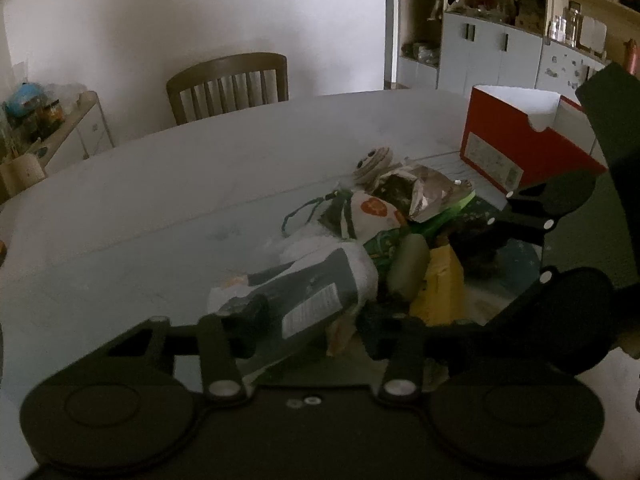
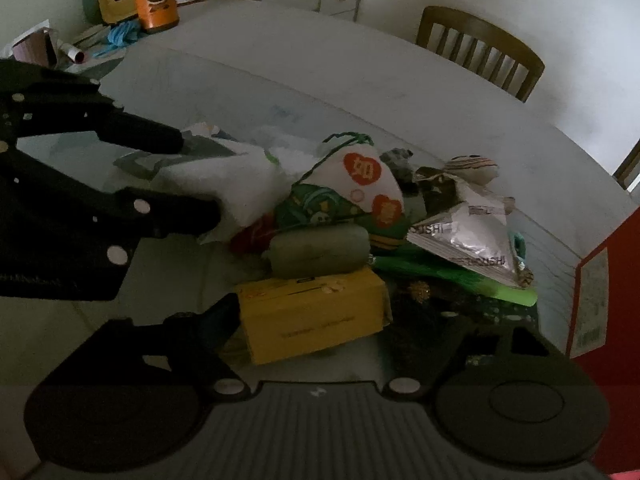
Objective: Organize objects
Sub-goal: 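Grasp the white plastic bag with the left gripper while the right gripper grasps the yellow box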
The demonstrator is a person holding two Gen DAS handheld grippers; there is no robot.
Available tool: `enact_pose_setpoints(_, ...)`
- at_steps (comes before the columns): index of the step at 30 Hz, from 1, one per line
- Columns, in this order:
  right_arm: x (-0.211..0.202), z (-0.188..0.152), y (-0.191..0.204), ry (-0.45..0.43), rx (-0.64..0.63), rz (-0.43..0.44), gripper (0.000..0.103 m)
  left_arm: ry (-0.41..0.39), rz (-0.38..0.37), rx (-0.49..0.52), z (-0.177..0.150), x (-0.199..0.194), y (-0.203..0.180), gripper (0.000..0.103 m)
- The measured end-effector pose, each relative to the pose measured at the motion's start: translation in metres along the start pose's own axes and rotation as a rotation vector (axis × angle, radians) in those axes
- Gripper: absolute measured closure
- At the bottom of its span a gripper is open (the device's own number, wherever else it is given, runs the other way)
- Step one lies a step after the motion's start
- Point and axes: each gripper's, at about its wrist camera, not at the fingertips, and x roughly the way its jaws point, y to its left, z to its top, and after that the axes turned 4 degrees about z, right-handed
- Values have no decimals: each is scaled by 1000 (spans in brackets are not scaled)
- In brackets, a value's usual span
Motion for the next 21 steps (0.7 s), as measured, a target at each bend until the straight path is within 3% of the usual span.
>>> enact_pose_setpoints(5,-4,0,-1,3,10,2,27,-19,-1,7,2,-5,0,75)
enact_pose_setpoints(11,-22,-5,-4,-6,51,-9,27,-29,-18,-50,7,-13,11,80)
enact_pose_setpoints(21,-91,-11,-56,-104,299,-97,27,-60,-42,-120,24,-46,31,87)
